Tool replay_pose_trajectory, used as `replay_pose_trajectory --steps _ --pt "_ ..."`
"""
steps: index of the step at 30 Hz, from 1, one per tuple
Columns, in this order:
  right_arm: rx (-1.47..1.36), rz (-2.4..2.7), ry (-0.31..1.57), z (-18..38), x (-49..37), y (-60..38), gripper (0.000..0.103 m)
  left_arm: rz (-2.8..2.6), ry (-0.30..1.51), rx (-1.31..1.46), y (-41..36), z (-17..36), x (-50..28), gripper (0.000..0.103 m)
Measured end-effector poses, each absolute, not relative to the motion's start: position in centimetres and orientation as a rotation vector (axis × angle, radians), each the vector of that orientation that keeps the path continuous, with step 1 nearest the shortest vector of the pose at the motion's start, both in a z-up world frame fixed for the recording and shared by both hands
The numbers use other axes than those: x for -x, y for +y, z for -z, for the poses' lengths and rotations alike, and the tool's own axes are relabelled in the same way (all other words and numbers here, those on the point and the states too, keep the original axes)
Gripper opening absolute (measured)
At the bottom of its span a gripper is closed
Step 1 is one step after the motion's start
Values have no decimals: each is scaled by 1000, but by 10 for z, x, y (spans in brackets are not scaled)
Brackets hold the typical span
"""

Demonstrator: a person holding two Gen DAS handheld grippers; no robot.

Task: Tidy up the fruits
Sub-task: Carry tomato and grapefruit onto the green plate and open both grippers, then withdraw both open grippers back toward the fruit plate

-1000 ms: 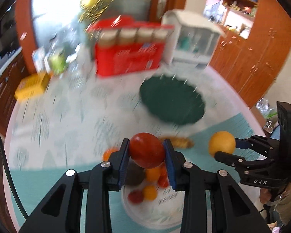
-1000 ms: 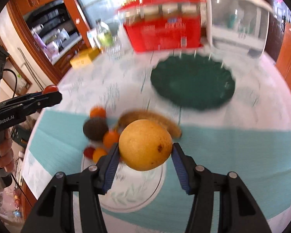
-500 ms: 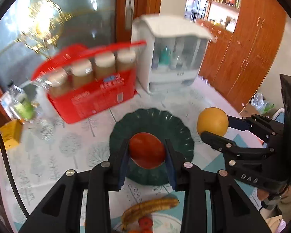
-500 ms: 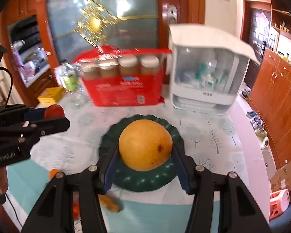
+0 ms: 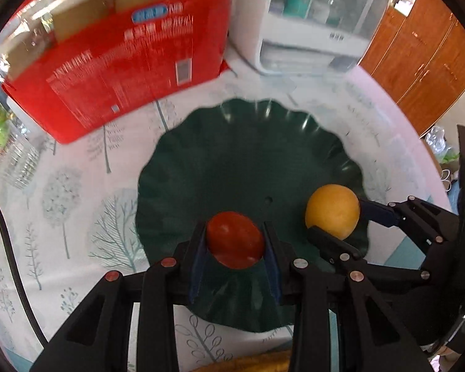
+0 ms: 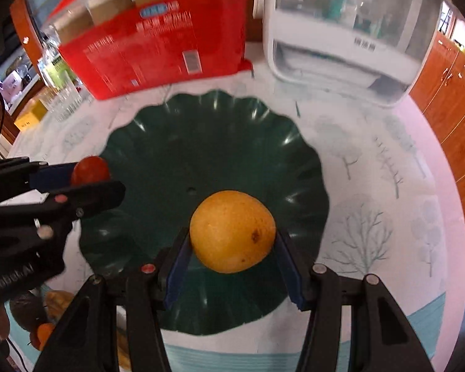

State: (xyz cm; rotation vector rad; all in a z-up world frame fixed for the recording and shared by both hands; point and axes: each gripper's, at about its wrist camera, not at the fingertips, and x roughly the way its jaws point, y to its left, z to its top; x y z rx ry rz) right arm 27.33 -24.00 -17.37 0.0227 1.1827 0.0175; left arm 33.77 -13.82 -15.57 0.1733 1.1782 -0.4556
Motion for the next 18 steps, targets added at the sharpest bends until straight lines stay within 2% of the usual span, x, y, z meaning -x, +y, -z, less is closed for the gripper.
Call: replay_pose_trajectory --steps 2,3,4,5,6,13,18 --pt "-21 -17 1177 177 -272 -241 55 448 1193 -165 -138 162 -340 33" --pt "-22 -17 1176 178 -273 -242 56 447 1199 -154 -137 165 -341 39" --pt "-23 -16 1179 178 -273 -241 56 447 1207 -146 -137 167 -342 47" --pt "-26 -14 1184 178 -274 -242 58 442 1218 -135 -135 169 -343 67" --pt "-32 -17 1186 179 -275 -244 61 433 1220 -122 -133 170 -344 79" --pt "-44 -23 1129 155 -263 -251 70 432 1198 -68 -117 147 -344 81" --pt "-52 -16 1100 131 -254 -253 70 422 1158 -63 -105 117 -333 81"
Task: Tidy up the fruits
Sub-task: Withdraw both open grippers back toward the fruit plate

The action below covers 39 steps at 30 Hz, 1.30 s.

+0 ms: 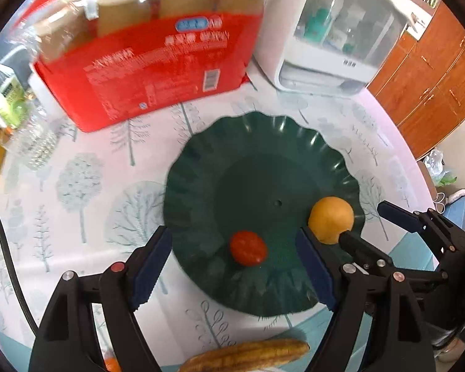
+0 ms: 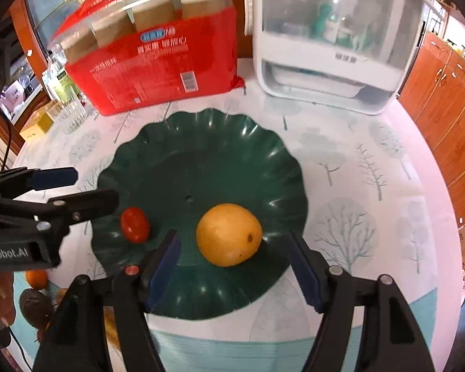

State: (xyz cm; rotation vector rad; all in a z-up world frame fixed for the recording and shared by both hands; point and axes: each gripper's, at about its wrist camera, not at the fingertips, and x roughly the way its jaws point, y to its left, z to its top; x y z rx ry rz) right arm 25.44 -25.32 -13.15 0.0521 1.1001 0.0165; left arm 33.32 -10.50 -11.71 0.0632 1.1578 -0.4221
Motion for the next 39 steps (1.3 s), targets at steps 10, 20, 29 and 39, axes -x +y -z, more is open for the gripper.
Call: replay_pose_trajectory --steps 10,20,29,39 --pt "-49 -44 1044 85 -227 -243 74 357 1059 -40 -69 54 -294 81" --pt "-59 -30 950 34 -186 -236 74 341 915 -82 -43 -5 -227 82" --pt "51 -79 778 -5 -122 -205 74 333 850 -145 -23 -32 -155 82" --pt "66 -223 815 -11 -72 -171 74 286 836 -74 14 -30 -91 89"
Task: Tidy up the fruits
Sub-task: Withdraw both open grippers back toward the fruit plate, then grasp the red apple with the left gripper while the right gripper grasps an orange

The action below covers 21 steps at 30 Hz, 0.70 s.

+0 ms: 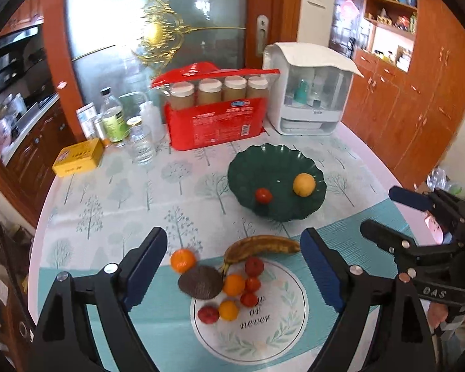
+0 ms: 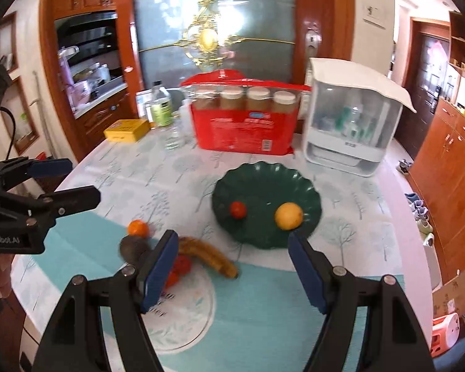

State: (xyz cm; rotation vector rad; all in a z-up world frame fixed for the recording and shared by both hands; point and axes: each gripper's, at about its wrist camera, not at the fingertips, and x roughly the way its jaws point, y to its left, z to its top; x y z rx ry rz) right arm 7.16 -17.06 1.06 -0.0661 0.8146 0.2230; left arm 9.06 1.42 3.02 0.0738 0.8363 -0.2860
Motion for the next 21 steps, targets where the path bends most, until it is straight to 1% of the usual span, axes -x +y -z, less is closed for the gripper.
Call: replay_pose_trajectory --steps 6,10,16,21 --pt "82 -319 772 -10 -46 -143 75 187 783 -104 30 -20 -58 90" --pt "147 -330 772 1 -38 -121 75 165 805 -94 42 -5 -45 90" --pt "193 -399 813 35 -28 -95 75 144 838 -80 57 23 -35 90" --pt "155 -444 901 71 -27 -85 75 138 881 -97 64 52 -34 90"
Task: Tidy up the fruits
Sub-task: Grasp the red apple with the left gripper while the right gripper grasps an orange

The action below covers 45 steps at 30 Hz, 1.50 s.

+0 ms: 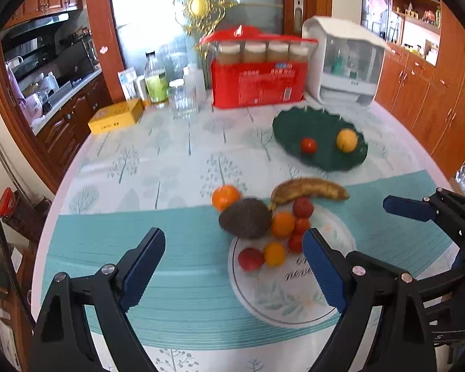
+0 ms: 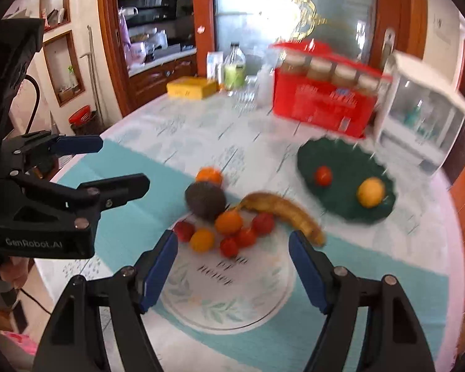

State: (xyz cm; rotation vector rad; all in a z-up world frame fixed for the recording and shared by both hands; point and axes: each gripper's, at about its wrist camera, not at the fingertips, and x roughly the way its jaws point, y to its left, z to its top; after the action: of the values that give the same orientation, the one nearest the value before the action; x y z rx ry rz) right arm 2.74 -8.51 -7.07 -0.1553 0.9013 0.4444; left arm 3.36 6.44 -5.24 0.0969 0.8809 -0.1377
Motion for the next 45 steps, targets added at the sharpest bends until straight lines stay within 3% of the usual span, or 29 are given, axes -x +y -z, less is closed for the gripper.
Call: replay_pose_trajectory --steps 7,15,18,25,41,43,45 --pt "136 -438 990 118 -26 -79 74 153 968 -64 70 103 -45 89" --pt "124 -418 986 136 -32 -72 70 169 1068 17 77 148 -71 70" --pt "131 -411 970 141 -35 -66 65 171 1082 23 79 153 -77 68" --pt "183 -440 948 161 -43 -41 45 165 1095 44 94 154 -76 67" --pt "349 -493 911 190 -56 -8 42 207 1146 114 106 169 -82 67" --pt "333 -489 904 189 -57 -10 30 220 1153 116 105 170 -84 67" --pt "310 -494 911 189 -57 -13 30 235 1158 121 103 172 -86 66"
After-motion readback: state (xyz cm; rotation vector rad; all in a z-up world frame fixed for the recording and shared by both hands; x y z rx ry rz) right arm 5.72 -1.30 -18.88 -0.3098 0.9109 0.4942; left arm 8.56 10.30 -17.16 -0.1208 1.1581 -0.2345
